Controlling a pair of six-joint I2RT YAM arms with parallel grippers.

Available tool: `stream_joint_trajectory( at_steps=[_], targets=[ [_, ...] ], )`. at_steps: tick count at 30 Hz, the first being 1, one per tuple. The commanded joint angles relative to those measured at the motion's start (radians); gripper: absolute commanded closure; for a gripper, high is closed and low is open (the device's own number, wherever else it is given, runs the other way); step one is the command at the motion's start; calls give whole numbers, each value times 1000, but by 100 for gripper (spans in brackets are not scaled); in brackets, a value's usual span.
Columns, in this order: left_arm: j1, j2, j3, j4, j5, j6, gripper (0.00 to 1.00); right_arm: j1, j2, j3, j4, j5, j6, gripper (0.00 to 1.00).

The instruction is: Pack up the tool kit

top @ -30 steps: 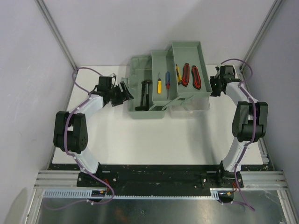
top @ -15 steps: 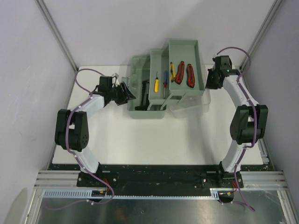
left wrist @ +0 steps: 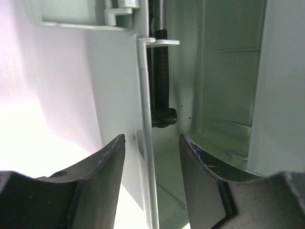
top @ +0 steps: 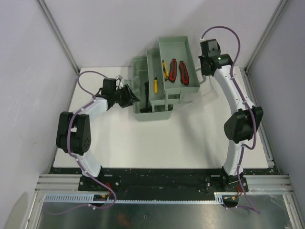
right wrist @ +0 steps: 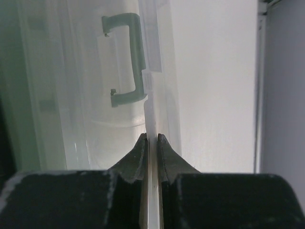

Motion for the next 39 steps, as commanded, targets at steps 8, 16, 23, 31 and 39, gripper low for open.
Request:
stream_joint_trajectory(
  at_steps=[8,16,23,31,39],
  targets=[
    [-6,-207,-18,21,-185,-29,38,200,51,236,96,302,-139,97],
    [5,-237,-61,-81,-381,-93,36,313,36,134,298,504,-304,96],
    [5,-200,-132,-100,-387,-147,36,443,44,-49,687,703,-569,94],
    [6,-113,-128,-100,-302,-201,36,601,177,-256,1615,867,-1273,85],
    [21,-61,-106,-99,-247,-245,35,659,314,-251,1964,888,-1543,72]
  ],
)
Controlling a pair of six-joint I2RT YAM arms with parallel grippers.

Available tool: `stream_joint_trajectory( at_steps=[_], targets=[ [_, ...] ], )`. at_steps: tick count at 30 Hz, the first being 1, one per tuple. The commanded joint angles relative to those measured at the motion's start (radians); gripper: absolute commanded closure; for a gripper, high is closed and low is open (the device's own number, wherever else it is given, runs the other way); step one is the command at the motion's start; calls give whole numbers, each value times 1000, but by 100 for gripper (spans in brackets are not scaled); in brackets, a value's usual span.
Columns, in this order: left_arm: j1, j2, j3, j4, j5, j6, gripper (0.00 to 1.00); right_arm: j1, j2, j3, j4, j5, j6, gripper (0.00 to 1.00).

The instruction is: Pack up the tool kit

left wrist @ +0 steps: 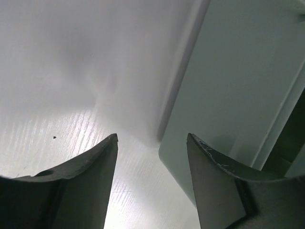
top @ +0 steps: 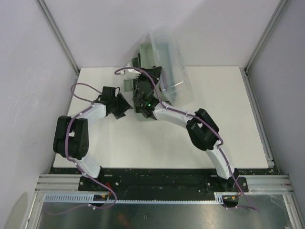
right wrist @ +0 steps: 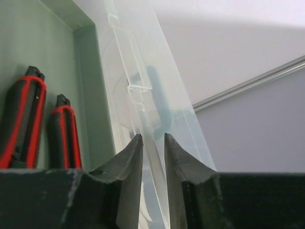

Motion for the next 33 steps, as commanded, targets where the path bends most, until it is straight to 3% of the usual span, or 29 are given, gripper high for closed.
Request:
stream_joint_trajectory(
  at_steps=[1,7,11,14,16,20,23,27,33],
  targets=[
    [20,22,31,9,53,-44,35,14,69,8,357,29,-144,70],
    [48,48,33,8,85,-51,34,75,88,53,332,35,-93,49],
    [66,55,31,10,90,-54,34,111,72,64,201,43,32,44],
    [80,58,26,10,93,-55,33,138,48,75,49,40,160,43],
    [87,55,21,10,93,-55,33,153,15,103,-159,15,359,43],
    [96,39,9,10,76,-53,32,165,-63,241,-737,-169,843,42],
    [99,25,2,9,61,-52,30,160,-116,313,-995,-366,1043,40],
    [101,18,0,9,52,-54,27,136,-217,306,-1141,-622,1192,38],
    [116,2,-4,9,38,-57,27,40,-352,204,-1179,-812,1362,36]
  ],
)
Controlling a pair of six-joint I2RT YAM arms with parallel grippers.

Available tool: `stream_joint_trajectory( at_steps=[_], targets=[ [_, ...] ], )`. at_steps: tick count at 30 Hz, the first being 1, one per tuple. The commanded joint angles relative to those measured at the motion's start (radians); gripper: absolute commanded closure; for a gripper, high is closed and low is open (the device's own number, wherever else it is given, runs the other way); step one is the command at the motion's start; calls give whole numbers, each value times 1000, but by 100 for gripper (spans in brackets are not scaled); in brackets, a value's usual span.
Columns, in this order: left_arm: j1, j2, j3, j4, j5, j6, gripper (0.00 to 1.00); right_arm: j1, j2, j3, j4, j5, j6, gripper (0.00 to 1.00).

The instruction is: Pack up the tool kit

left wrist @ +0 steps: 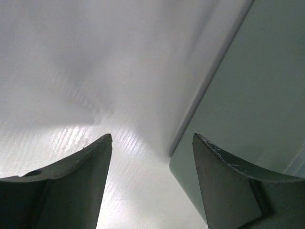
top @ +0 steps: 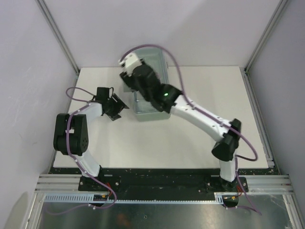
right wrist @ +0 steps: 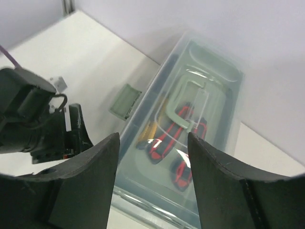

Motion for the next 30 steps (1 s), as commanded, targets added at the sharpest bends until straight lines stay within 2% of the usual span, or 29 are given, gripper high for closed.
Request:
stream_joint_trajectory(
  at_steps=[1,6,10,16,19,22,25,30],
  targets=[
    [25,-55,-1,9,-25,-13,27,-98,-118,-57,-96,-212,237,36],
    [43,-56,28,19,-10,17,21,-259,-180,-175,-68,-406,339,20],
    [61,-73,50,42,-21,18,17,-398,-154,-222,-45,-620,438,12],
    [99,-67,182,55,-178,126,10,-498,-61,-196,8,-662,466,9],
    [101,-26,250,66,-197,176,8,-531,7,-143,9,-675,491,9],
    [101,22,302,77,-159,191,7,-559,84,-62,-19,-695,506,11],
    [101,45,325,87,-134,188,7,-573,165,35,-77,-706,499,19],
    [101,51,339,92,-117,199,7,-593,220,104,-239,-723,496,47]
  ],
)
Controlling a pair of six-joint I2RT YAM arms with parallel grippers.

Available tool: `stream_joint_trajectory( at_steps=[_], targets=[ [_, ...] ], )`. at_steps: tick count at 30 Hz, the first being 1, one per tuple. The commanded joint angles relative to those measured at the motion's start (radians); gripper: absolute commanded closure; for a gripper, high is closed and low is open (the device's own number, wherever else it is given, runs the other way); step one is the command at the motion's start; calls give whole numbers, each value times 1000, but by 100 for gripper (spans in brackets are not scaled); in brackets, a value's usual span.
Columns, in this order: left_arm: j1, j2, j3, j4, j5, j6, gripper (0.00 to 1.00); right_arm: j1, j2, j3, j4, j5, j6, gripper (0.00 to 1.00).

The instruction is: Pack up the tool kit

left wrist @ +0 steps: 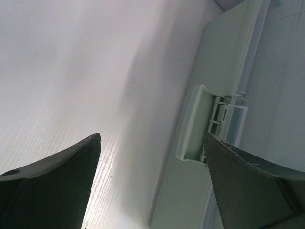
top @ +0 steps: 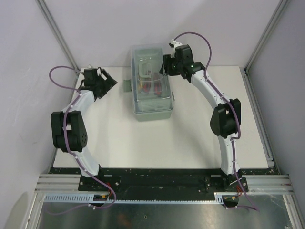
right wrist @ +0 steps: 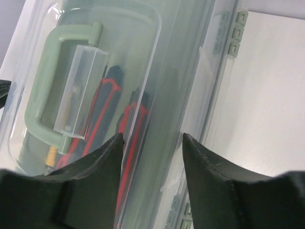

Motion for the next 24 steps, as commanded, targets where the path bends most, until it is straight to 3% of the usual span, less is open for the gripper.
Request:
stream_joint_trajectory(
  at_steps=[1,4,10,16,19,22,24],
  targets=[
    [2,8,38,18,15,43,7,-17,10,56,-169,-25,-14,51],
    [6,11,43,22,38,54,7,-17,-35,-5,-256,-28,-62,57],
    [15,28,45,24,84,58,7,-10,-129,-137,-441,-27,-202,60],
    [17,32,-4,25,153,15,8,-5,-278,-323,-445,-3,-252,59],
    [15,35,-57,28,221,-25,18,-7,-324,-374,-402,-8,-227,59],
    [0,44,-117,50,308,-49,33,2,-326,-379,-374,-18,-186,58],
    [-16,45,-155,67,336,-60,37,14,-319,-379,-356,-27,-162,58]
  ],
)
